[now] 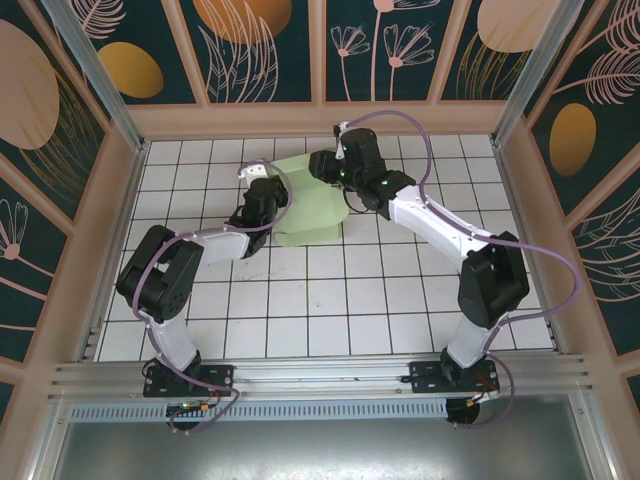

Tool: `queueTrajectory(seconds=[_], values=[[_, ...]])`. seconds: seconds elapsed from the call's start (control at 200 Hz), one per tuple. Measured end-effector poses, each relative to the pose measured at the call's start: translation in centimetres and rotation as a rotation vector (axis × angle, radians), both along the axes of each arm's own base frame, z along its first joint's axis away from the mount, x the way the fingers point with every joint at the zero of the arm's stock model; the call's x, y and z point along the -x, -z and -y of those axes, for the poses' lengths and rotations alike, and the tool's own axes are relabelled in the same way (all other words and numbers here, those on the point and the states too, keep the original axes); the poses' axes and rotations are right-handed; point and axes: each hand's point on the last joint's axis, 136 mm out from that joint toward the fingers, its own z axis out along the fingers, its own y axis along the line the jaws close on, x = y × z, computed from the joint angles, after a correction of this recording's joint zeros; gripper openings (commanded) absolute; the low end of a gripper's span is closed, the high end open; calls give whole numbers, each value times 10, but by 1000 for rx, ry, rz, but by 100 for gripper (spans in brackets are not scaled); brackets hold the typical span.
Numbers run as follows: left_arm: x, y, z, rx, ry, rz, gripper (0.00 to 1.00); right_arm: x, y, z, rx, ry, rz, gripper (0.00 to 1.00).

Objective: Fold the paper box

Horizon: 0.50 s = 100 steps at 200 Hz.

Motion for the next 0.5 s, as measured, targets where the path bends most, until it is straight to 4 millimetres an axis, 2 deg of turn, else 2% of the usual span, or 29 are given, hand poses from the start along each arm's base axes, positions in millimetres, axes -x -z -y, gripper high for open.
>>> queueTrajectory(seconds=[0.255, 0.5], values=[[1, 2, 0, -8, 2, -2, 0, 1, 2, 0, -21, -5, -41, 25], [1, 2, -1, -9, 2, -4, 0, -1, 10, 0, -26, -14, -84, 24]])
